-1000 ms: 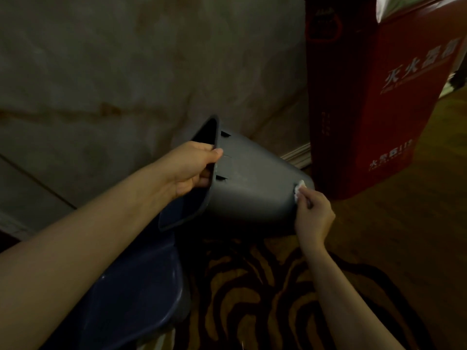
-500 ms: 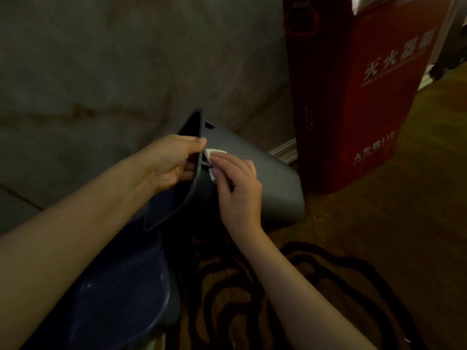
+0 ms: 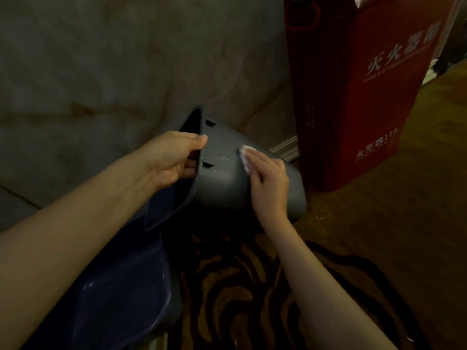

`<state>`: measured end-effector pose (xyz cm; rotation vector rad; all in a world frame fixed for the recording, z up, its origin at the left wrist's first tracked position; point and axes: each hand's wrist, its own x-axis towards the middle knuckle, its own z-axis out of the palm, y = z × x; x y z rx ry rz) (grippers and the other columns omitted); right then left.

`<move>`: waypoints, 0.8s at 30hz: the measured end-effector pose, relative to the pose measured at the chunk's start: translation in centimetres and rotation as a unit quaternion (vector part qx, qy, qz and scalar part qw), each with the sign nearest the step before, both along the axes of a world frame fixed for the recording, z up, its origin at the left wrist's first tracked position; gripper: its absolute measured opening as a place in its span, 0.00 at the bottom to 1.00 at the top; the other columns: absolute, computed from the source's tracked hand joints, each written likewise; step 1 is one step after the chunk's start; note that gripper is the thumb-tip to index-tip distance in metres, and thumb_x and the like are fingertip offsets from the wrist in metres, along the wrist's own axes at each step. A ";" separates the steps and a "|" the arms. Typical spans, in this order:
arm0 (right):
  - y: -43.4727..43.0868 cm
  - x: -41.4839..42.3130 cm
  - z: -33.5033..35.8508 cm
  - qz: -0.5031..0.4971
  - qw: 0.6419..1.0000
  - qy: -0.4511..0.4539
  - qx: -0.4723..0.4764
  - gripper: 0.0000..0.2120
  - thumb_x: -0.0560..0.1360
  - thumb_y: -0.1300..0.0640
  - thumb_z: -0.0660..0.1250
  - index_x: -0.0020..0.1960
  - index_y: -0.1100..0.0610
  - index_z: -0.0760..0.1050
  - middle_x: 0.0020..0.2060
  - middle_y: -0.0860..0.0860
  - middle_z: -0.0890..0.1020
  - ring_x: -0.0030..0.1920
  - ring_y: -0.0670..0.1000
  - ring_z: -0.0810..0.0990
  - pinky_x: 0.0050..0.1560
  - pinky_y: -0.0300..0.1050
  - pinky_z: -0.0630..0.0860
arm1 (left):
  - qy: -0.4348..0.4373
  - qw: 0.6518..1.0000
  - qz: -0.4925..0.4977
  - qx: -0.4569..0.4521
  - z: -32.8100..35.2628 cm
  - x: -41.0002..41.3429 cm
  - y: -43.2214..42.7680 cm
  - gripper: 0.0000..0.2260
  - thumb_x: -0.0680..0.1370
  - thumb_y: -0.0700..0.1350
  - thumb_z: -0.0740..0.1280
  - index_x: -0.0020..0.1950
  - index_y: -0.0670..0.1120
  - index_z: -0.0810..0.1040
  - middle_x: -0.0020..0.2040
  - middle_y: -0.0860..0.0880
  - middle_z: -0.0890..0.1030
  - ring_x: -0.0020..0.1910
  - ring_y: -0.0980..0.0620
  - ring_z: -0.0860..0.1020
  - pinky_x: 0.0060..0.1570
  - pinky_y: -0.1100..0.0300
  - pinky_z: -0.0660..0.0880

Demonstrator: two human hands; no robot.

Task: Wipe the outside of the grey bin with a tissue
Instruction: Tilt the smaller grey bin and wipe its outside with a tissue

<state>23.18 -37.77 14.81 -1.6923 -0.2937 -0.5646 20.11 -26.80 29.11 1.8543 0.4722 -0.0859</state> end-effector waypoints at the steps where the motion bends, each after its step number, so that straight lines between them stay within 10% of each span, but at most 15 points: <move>1: -1.0 0.1 -1.8 -0.030 0.999 0.043 -0.003 0.12 0.76 0.61 0.64 0.59 0.54 0.78 0.56 0.48 0.82 0.52 0.45 0.75 0.51 0.25 0.63 | -0.001 1.000 0.002 0.003 0.0 0.1 0.0 0.10 0.79 0.42 0.58 0.41 0.45 0.76 0.37 0.47 0.79 0.34 0.52 0.78 0.28 0.64 0.78; 9: -4.4 -1.0 -9.1 -0.160 0.939 0.285 0.107 0.13 0.77 0.59 0.63 0.61 0.56 0.76 0.58 0.50 0.81 0.57 0.50 0.77 0.60 0.51 0.75 | 0.003 1.000 0.007 0.016 -0.1 1.8 -1.0 0.08 0.79 0.42 0.58 0.42 0.46 0.74 0.38 0.48 0.78 0.35 0.52 0.78 0.27 0.64 0.78; 15: 0.5 -4.1 -3.0 -0.105 0.984 0.104 0.102 0.15 0.75 0.61 0.66 0.61 0.56 0.75 0.58 0.49 0.79 0.56 0.44 0.75 0.55 0.33 0.73 | 0.010 0.999 0.045 0.018 0.2 3.2 -0.8 0.11 0.78 0.44 0.59 0.59 0.43 0.72 0.40 0.48 0.77 0.36 0.52 0.77 0.24 0.64 0.76; 24: 5.1 -6.1 3.6 -0.024 0.992 -0.062 0.109 0.12 0.74 0.68 0.66 0.57 0.66 0.76 0.53 0.58 0.78 0.56 0.51 0.76 0.59 0.44 0.76 | -0.001 0.997 0.072 0.011 0.4 3.6 -0.6 0.07 0.78 0.45 0.60 0.53 0.45 0.70 0.37 0.48 0.74 0.34 0.52 0.76 0.23 0.64 0.75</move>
